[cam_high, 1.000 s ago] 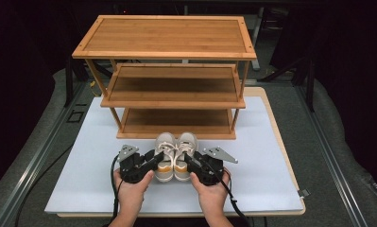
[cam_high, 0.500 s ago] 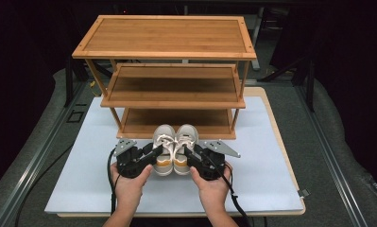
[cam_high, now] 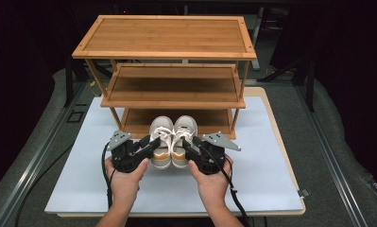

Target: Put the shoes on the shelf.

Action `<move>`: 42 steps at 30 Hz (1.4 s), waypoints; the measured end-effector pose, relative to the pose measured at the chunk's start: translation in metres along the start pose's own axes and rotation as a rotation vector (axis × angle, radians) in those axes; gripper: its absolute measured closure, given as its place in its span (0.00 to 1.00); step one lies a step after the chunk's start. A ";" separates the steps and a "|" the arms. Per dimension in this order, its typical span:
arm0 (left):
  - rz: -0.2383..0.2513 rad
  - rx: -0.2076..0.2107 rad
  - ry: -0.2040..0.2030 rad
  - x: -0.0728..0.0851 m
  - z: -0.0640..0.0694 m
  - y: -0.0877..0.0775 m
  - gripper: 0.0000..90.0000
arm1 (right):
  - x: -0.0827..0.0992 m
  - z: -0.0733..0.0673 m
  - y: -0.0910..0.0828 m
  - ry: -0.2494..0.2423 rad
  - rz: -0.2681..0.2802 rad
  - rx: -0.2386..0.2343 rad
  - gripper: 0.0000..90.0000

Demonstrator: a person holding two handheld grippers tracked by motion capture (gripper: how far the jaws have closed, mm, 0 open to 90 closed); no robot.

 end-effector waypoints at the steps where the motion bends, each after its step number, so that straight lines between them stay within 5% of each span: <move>1: 0.005 0.000 -0.001 -0.002 0.001 0.000 0.66 | -0.002 -0.001 -0.001 0.000 -0.001 0.000 0.66; 15: 0.038 0.009 0.007 -0.029 0.001 0.005 0.66 | -0.031 -0.004 0.004 -0.042 0.021 -0.003 0.66; 29: 0.032 0.013 -0.010 -0.047 -0.002 0.022 0.66 | -0.050 0.004 0.018 -0.021 0.019 0.001 0.66; 42: 0.034 0.004 0.015 -0.070 -0.002 0.038 0.66 | -0.072 0.010 0.029 -0.044 0.013 0.008 0.66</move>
Point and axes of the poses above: each handheld gripper's, and its own axes: y roughly forward along the jaws, x roughly out of its underside, z roughly to its right, the point moved 9 cm from there along y, roughly forward along the jaws, and after that the axes turned 7 degrees about z, right-handed, at the moved point
